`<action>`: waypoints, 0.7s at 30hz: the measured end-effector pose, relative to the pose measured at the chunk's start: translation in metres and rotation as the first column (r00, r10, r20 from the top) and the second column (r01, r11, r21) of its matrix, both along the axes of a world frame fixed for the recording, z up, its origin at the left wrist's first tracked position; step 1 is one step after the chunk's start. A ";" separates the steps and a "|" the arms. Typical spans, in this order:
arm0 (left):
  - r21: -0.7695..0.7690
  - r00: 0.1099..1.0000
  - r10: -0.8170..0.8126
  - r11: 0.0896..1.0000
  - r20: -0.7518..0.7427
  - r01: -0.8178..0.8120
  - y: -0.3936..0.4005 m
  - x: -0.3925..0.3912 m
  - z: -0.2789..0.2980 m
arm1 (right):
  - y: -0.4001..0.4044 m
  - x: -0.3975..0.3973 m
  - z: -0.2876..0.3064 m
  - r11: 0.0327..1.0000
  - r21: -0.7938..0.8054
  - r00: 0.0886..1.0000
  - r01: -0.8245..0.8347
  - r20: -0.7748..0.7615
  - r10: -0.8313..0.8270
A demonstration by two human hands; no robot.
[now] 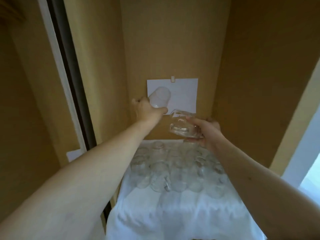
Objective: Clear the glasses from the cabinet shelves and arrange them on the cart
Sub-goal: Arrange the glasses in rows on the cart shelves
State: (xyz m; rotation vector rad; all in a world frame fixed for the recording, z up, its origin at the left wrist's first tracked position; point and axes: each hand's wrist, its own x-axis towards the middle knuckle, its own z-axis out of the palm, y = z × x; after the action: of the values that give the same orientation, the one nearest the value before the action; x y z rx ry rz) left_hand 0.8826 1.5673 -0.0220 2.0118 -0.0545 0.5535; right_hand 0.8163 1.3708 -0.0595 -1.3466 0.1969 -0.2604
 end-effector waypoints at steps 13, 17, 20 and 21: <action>-0.367 0.910 -0.404 0.836 0.090 0.408 -0.051 -0.129 0.006 | -0.027 -0.165 0.010 0.881 0.426 0.939 -0.206 0.339 0.056; -0.369 0.856 -0.497 0.775 0.146 0.513 -0.088 -0.166 0.014 | -0.055 -0.203 0.016 0.840 0.519 0.912 -0.161 0.403 -0.075; -0.362 0.797 -0.574 0.714 0.186 0.599 -0.124 -0.194 0.019 | -0.087 -0.236 0.015 0.837 0.537 0.905 -0.106 0.400 -0.143; -0.356 0.771 -0.610 0.689 0.184 0.631 -0.138 -0.203 0.019 | -0.100 -0.248 0.013 0.837 0.541 0.906 -0.089 0.392 -0.157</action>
State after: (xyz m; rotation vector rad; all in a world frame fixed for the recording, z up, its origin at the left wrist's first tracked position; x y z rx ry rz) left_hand 0.6792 1.4294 -0.0033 1.4420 -0.5955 0.1478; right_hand 0.5683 1.2709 -0.0460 -0.6851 -0.0730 -0.4825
